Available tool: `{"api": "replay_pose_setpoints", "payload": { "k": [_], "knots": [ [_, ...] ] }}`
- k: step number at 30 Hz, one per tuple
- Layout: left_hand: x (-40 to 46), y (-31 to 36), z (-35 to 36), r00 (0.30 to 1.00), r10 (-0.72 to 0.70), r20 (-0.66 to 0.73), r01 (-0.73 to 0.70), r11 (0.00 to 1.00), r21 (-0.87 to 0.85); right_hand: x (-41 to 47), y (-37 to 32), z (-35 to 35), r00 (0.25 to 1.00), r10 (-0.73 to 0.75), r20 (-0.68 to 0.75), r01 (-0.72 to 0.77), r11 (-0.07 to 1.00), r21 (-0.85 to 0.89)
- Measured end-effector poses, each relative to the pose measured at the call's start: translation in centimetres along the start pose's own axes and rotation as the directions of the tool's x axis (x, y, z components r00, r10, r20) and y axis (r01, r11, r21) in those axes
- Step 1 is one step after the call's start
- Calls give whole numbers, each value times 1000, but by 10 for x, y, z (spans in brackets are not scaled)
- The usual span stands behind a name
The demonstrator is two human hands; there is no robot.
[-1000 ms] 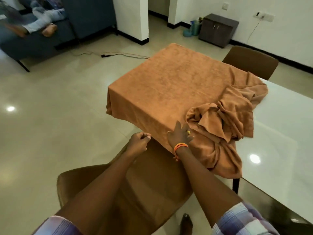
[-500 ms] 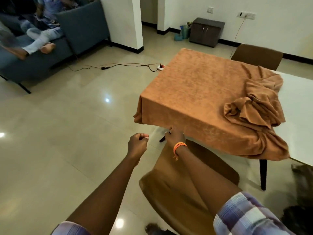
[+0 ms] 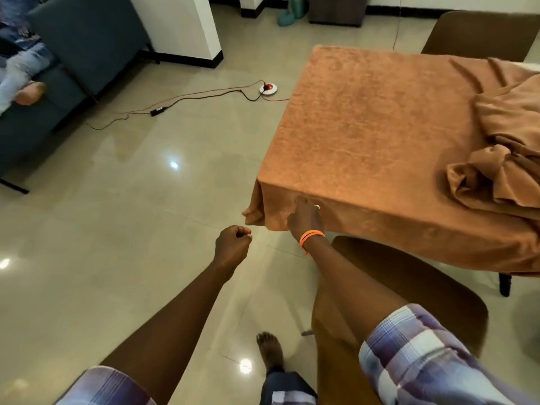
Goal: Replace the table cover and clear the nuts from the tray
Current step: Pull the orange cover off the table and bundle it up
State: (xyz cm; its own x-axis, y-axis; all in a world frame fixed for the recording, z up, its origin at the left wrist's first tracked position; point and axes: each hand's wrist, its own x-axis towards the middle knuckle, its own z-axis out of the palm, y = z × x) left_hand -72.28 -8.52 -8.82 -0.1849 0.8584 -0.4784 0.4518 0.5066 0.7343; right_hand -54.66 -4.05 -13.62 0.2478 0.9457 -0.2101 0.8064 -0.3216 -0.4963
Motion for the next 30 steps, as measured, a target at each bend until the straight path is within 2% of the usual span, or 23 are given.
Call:
{"api": "replay_pose_setpoints", "payload": {
  "k": [5, 8, 13, 18, 21, 23, 25, 27, 29, 30],
  "knots": [
    [73, 38, -6, 995, 3, 95, -12, 995, 95, 44, -10, 20, 994, -89, -55, 75, 975, -210],
    [114, 60, 2, 987, 30, 159, -56, 985, 162, 65, -13, 27, 992, -102, -73, 70, 932, -355],
    [176, 86, 18, 952, 35, 305, -141, 932, 333, 108, -14, 33, 975, -140, -172, 43, 880, -472],
    [237, 93, 29, 930, 17, 367, -167, 910, 380, 134, -6, 30, 978, -170, -121, 105, 903, -416],
    [258, 99, 27, 901, -116, 417, -2, 962, 273, 134, -13, 28, 992, -77, -103, 38, 939, -341],
    [264, 105, 23, 857, -203, 475, 48, 947, 317, 140, -21, 17, 998, 13, -56, -28, 958, -284],
    [268, 112, 22, 856, -141, 498, -124, 878, 463, 142, -26, 10, 997, 68, 40, -53, 957, -285],
    [265, 128, 21, 840, -15, 543, -363, 728, 582, 142, -33, 5, 985, 121, 120, -80, 950, -302],
    [258, 148, 28, 744, 71, 665, -540, 651, 534, 143, -42, 6, 978, 166, 124, -120, 941, -315],
    [253, 159, 36, 702, 74, 708, -553, 683, 477, 143, -48, 8, 976, 189, 112, -144, 936, -322]
  ]
}}
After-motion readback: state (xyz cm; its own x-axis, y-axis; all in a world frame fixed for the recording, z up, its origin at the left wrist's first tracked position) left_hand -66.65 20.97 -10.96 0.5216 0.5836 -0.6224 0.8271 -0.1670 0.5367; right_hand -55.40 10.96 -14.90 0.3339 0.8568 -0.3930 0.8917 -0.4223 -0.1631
